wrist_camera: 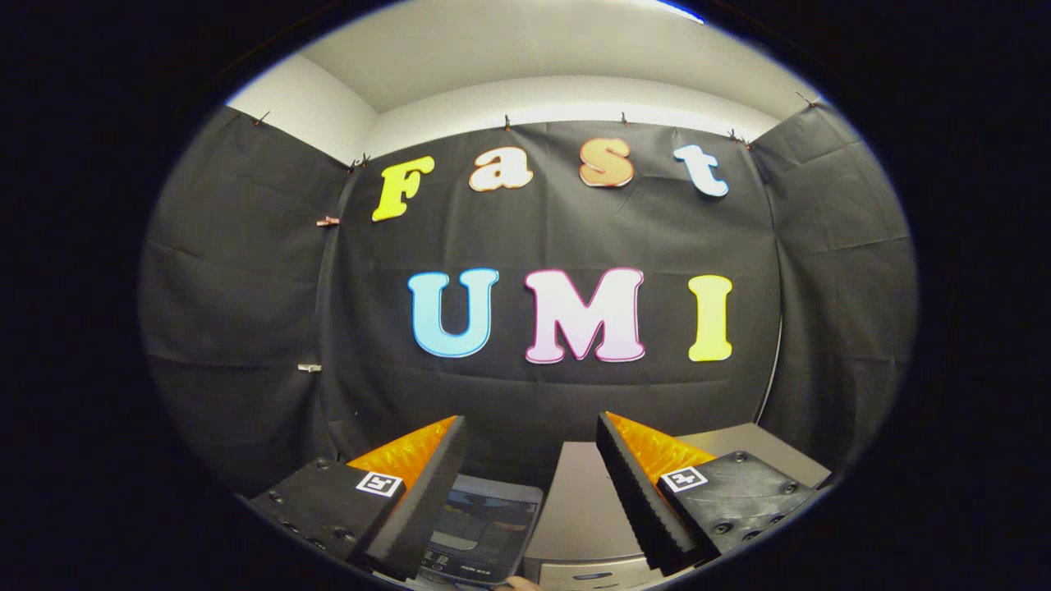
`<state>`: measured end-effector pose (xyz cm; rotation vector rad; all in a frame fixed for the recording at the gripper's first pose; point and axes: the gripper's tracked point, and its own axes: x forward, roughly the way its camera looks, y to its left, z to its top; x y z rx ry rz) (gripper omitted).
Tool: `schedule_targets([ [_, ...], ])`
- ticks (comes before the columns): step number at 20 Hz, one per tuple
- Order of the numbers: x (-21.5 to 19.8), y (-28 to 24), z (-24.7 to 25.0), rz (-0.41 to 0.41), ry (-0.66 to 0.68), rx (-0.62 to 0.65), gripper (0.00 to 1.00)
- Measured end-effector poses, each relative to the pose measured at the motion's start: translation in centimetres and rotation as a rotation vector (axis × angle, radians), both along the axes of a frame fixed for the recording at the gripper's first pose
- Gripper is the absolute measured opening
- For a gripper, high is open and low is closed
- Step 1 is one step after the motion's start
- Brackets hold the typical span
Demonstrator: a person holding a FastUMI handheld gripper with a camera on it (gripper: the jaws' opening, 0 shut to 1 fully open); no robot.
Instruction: Put the clothes into the washing machine and then close the washing machine lid.
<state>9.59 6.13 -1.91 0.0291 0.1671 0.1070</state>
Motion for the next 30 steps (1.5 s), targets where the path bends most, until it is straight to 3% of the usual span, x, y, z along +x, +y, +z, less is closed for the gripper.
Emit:
schedule_targets([
  [6,-5.4,-4.2,3.1,-0.032,-0.101,0.002,0.98],
  [16,-12.9,-6.4,4.4,-0.057,-0.221,-0.039,0.98],
  [30,-14.2,-6.9,3.4,-0.076,-0.207,-0.006,0.98],
])
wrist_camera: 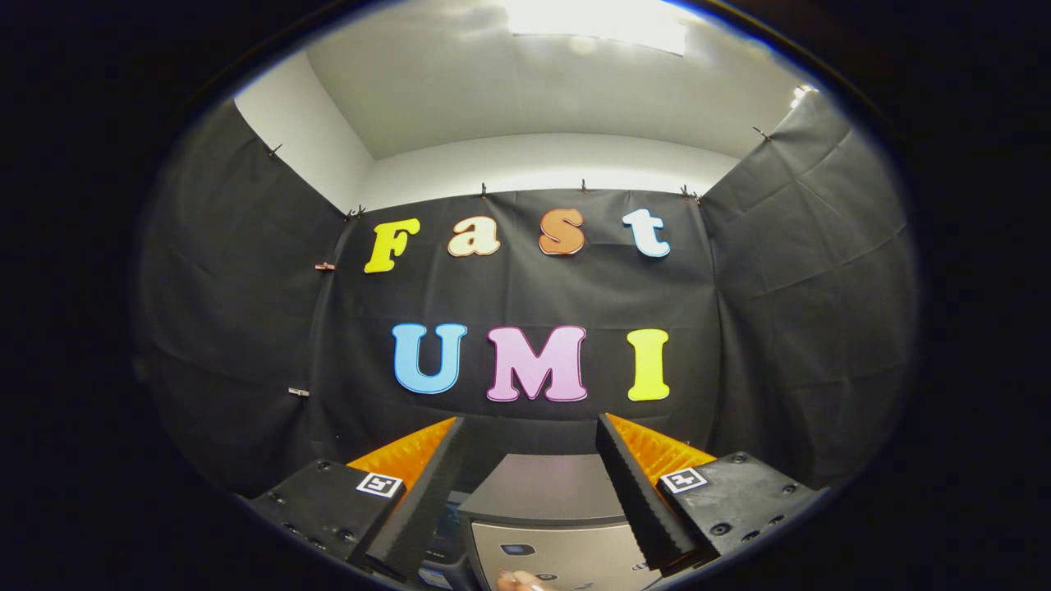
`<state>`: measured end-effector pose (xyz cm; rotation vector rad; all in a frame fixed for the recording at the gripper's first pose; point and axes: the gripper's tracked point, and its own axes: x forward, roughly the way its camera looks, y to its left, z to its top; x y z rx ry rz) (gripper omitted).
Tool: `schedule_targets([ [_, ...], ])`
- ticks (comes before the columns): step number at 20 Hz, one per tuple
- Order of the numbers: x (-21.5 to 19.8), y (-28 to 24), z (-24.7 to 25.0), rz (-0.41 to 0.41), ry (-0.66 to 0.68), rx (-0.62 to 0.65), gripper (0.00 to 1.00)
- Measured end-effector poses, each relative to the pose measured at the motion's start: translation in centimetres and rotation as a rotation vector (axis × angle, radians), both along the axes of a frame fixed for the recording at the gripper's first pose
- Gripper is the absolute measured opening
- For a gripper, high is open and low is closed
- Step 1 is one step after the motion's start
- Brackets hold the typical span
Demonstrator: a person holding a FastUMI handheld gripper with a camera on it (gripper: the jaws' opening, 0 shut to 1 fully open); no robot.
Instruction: Put the clothes into the washing machine and then close the washing machine lid.
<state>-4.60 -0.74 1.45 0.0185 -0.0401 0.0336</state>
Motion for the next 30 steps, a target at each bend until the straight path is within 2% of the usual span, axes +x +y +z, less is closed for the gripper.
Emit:
schedule_targets([
  [30,-0.1,-1.0,-0.6,-0.038,0.005,-0.008,0.98],
])
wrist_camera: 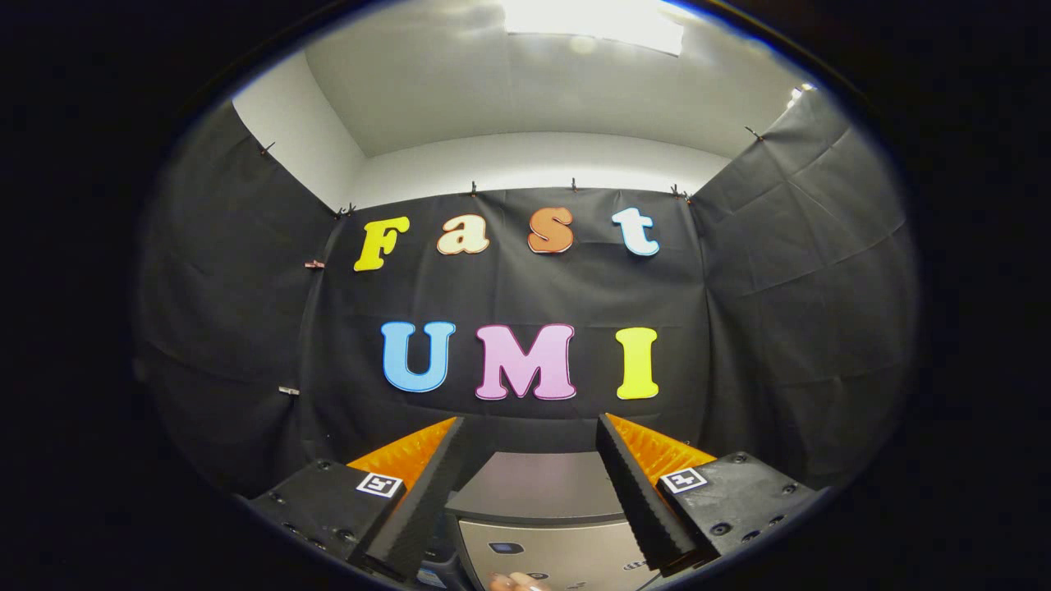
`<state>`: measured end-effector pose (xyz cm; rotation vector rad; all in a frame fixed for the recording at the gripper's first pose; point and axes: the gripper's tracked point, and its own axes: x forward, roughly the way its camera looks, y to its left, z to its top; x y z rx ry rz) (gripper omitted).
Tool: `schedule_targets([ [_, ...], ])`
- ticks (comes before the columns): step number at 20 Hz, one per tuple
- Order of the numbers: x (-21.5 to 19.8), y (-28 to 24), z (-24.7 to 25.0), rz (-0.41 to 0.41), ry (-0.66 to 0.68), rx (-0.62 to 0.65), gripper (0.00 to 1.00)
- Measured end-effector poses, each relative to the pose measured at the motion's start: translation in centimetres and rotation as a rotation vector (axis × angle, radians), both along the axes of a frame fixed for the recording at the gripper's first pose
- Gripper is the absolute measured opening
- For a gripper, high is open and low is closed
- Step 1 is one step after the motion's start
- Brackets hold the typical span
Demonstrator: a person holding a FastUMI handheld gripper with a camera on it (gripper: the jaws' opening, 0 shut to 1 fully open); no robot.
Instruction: Put the clothes into the washing machine and then close the washing machine lid.
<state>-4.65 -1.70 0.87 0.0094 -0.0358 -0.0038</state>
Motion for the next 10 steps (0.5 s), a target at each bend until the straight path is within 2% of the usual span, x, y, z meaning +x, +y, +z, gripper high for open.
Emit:
schedule_targets([
  [10,0.26,0.06,-0.27,0.002,0.0,0.001,0.98],
])
